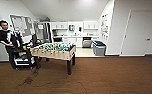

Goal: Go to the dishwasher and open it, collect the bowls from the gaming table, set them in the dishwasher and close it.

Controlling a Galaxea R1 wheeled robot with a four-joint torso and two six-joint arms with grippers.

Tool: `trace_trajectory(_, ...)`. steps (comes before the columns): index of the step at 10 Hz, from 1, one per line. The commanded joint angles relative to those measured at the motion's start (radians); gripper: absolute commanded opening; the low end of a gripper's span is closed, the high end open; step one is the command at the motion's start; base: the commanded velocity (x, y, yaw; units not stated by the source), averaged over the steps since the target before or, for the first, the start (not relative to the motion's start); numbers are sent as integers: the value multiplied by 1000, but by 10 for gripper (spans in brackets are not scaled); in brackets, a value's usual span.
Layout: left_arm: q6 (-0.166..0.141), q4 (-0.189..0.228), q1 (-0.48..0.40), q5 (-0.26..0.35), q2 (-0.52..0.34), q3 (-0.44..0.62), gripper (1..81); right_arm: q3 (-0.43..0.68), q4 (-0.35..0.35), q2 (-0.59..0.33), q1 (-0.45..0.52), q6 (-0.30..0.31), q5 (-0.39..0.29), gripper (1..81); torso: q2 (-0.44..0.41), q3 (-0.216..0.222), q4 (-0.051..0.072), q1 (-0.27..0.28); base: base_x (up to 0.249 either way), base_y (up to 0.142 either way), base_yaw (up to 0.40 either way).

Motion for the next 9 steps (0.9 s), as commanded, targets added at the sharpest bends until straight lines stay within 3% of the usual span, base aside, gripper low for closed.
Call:
trace_trajectory(1, 6, 4, -62, 59, -7, -1, 10, 5, -1, -22, 62, -3, -56, 10, 0, 0, 0, 0, 115, 0, 0)
trace_trajectory(9, 6, 10, -62, 59, 3, -1, 10, 5, -5, -13, 68, -4, -58, 10, 0, 0, 0, 1, 138, 0, 0)
